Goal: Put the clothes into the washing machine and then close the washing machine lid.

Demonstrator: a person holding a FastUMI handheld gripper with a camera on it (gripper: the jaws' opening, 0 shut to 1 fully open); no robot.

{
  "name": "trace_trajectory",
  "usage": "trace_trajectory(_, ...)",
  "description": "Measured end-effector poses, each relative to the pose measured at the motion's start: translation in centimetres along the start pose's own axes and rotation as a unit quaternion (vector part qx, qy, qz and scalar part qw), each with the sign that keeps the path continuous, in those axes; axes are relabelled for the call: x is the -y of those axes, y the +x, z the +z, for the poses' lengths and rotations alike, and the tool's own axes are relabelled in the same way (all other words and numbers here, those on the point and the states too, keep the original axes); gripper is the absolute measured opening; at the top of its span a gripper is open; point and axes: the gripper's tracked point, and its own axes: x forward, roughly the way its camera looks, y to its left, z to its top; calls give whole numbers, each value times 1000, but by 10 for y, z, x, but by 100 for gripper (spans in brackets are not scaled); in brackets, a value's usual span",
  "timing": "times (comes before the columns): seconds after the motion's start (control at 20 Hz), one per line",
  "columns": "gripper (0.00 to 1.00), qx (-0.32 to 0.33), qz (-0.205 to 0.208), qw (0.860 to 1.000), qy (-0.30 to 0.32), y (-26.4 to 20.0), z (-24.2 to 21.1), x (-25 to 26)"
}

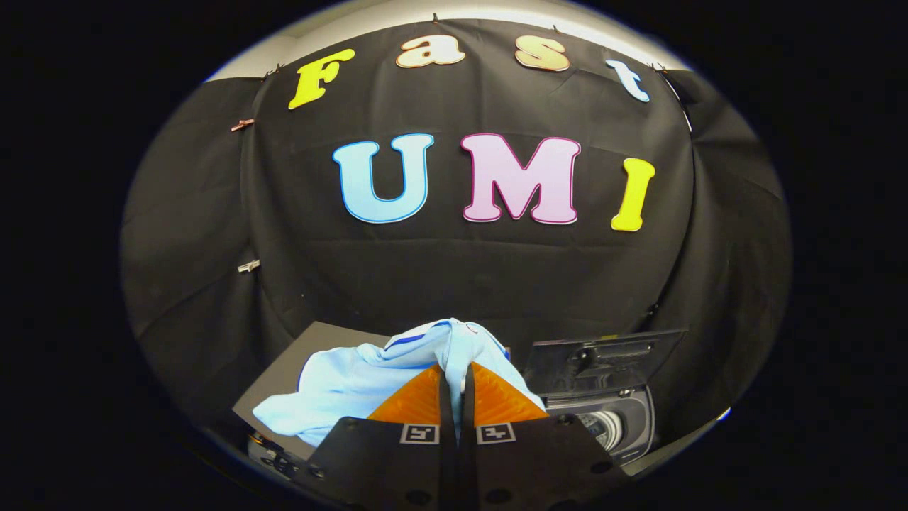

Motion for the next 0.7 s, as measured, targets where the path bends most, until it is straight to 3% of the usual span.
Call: trace_trajectory(0.7,4,5,-1,999,49,-8,8,191)
